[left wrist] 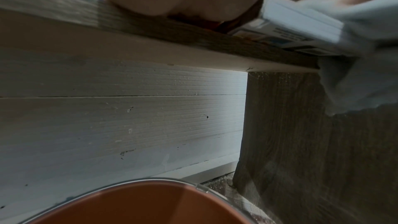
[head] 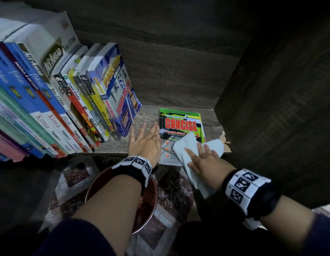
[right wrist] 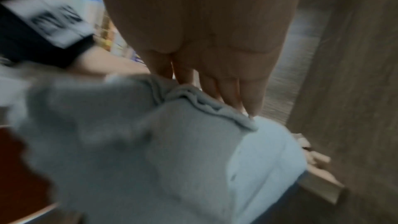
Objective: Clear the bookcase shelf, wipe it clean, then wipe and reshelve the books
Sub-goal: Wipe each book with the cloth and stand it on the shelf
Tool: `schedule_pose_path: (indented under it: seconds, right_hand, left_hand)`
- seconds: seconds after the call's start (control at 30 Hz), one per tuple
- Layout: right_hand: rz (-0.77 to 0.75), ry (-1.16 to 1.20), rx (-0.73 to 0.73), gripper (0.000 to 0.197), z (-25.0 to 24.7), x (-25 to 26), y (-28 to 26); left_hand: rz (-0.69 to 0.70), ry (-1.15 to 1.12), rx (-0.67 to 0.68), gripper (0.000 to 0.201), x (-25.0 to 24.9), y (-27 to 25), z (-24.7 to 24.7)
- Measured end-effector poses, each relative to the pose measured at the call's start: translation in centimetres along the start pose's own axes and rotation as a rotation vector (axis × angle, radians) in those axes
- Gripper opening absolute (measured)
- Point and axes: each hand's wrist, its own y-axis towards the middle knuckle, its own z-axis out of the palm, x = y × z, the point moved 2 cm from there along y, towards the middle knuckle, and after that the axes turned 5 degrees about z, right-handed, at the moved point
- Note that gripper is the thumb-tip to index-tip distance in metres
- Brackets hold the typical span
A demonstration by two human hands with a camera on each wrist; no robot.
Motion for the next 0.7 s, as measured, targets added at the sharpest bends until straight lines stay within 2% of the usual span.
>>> schedule_pose_path:
  seconds: [0.13, 0.27, 0.37, 0.43, 0.5, 0.57, 0.6, 0.67, 0.7]
  right_hand:
    - [0.102, 0.033, -0.016, 0.055, -2.1, -1.6, 3.2]
    - [0.185, 0.067, -0.052, 0.057, -4.7, -2.6, 7.9]
    - [0.272, 0.185, -0.075, 0.055, -6.4, -4.0, 10.9]
    - [0.386, 0.078, -0.106, 0.052, -7.5, -4.6, 11.4]
    - [0.454, -0.111, -0.233, 0.046, -8.2, -4.5, 10.6]
    - [0.394, -0.226, -0.419, 0.040, -8.4, -3.5, 9.2]
    - [0.352, -0.209, -0.474, 0.036, -8.0, -3.0, 8.6]
    - [0.298, 0.015, -0.478, 0.027, -7.3, -2.1, 7.8]
    - [0.304, 0.140, -0.416, 0.024, -7.0, -1.8, 7.2]
  left_hand:
    - [0.000, -0.008, -0.015, 0.068, 0.1, 0.0, 0.1]
    - [0.004, 0.009, -0.034, 0.080, 0.1, 0.1, 0.1]
    - [-0.010, -0.008, -0.032, 0.072, 0.1, 0.3, 0.2]
    - [-0.023, -0.011, -0.037, 0.068, 0.1, 0.3, 0.3]
    - [-0.024, -0.006, -0.024, 0.064, 0.2, 0.3, 0.3]
    - [-0.019, 0.005, -0.005, 0.056, 0.2, 0.3, 0.1]
    - [-0.017, 0.011, 0.007, 0.054, 0.2, 0.2, 0.0]
    - [-0.017, 0.010, 0.026, 0.054, 0.2, 0.2, -0.2]
    - [-0.020, 0.000, 0.037, 0.054, 0.2, 0.2, -0.3]
